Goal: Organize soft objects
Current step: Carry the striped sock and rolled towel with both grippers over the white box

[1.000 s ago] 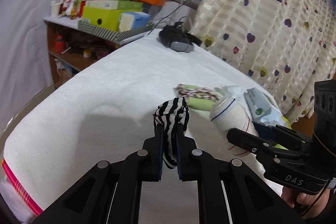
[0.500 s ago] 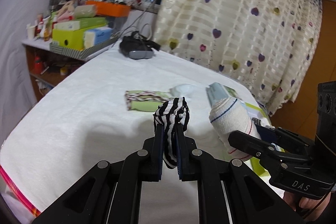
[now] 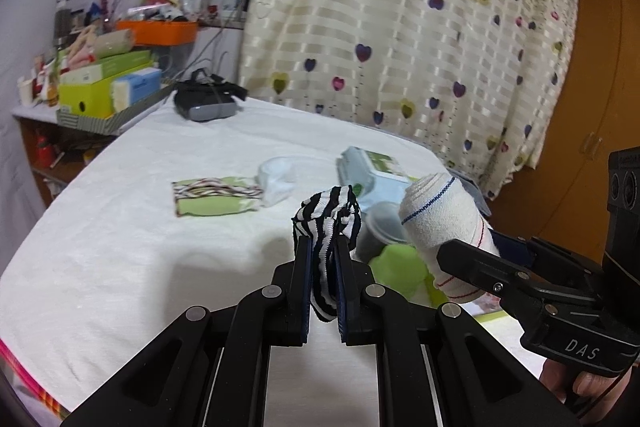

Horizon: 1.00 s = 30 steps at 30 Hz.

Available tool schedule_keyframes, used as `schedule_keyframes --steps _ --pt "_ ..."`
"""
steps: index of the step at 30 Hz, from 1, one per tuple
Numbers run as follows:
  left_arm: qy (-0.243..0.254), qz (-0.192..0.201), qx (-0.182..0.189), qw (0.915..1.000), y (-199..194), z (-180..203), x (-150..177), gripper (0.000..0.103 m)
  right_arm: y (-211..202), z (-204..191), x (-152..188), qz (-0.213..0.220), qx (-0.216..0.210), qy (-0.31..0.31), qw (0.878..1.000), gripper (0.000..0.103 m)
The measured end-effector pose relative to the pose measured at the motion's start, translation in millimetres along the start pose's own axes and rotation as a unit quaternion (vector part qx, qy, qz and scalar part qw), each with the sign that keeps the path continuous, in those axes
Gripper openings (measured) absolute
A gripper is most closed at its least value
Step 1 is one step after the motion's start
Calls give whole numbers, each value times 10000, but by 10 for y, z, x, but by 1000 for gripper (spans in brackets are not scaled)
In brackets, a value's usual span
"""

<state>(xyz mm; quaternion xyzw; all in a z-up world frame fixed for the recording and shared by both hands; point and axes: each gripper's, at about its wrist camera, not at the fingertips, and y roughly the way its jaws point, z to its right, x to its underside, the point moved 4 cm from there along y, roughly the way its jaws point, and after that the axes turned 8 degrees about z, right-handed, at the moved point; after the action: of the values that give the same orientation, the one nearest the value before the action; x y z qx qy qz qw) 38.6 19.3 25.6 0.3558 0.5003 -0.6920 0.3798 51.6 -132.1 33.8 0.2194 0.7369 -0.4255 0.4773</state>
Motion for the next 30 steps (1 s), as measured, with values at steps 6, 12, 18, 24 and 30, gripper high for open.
schedule_keyframes --steps 6,12,18,24,30 --pt "135 -52 170 9997 51 211 3 10 -169 151 21 101 169 118 9997 44" --pt "225 -109 294 9993 87 360 35 10 -279 272 51 148 297 192 9993 44" --pt "298 -176 464 9983 141 514 59 10 -353 382 77 160 437 247 9986 44" --pt "398 -229 631 9970 197 682 69 10 -447 527 115 164 626 349 9973 44" --pt "525 -306 833 9947 256 895 105 10 -526 672 137 170 788 445 9958 44"
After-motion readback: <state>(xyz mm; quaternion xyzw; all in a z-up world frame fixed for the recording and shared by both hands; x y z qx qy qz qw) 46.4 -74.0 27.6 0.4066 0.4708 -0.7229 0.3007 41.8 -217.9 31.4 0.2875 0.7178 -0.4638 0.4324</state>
